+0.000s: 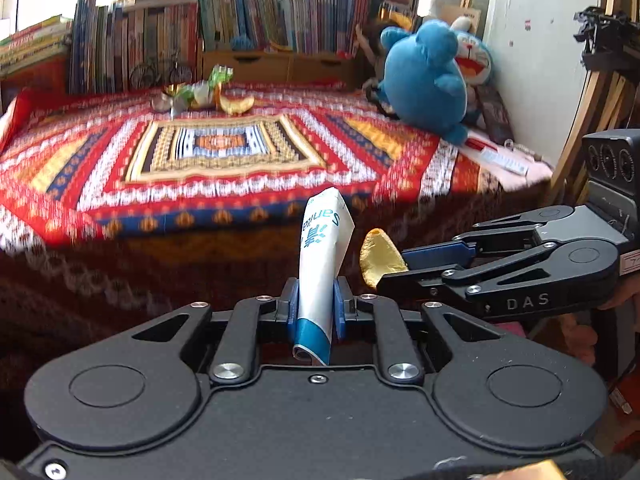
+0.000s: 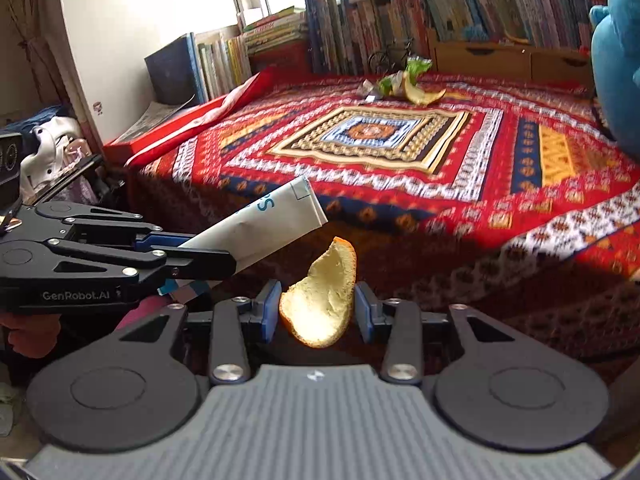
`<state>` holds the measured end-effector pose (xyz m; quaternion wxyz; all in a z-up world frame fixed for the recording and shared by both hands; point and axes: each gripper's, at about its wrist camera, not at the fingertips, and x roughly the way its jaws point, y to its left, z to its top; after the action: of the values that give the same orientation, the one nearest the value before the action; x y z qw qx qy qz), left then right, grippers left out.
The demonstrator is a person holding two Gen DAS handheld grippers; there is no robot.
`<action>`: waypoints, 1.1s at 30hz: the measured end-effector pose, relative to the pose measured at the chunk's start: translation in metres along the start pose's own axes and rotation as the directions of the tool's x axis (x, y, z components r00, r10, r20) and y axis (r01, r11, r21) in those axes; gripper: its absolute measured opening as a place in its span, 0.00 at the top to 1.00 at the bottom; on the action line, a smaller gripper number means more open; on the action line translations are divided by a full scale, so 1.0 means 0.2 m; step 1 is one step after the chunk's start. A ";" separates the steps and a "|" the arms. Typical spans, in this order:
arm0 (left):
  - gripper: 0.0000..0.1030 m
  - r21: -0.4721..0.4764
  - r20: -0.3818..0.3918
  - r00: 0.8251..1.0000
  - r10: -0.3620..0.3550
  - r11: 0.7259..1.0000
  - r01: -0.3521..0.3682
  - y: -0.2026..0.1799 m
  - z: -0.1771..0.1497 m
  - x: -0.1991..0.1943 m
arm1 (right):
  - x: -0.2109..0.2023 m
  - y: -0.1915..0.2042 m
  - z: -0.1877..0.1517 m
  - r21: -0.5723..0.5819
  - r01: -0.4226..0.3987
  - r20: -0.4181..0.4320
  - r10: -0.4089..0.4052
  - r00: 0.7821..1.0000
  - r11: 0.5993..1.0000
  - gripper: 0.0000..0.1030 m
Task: Collect trash
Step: 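Carry the Sanjin packet and orange peel down over the trash bin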
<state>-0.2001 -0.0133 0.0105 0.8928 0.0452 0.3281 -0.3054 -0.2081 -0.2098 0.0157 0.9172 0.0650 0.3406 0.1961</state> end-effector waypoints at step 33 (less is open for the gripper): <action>0.82 -0.292 -0.509 0.861 0.000 0.941 -0.172 0.21 -0.56 0.63 | 0.48 -0.11 -0.52 0.190 0.017 -0.358 0.053 0.932 0.982 0.56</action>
<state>-0.1624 -0.0122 -0.1595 0.7844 -0.0109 0.5923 -0.1837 -0.2010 -0.1930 -0.1264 0.8266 0.1181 0.5201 0.1798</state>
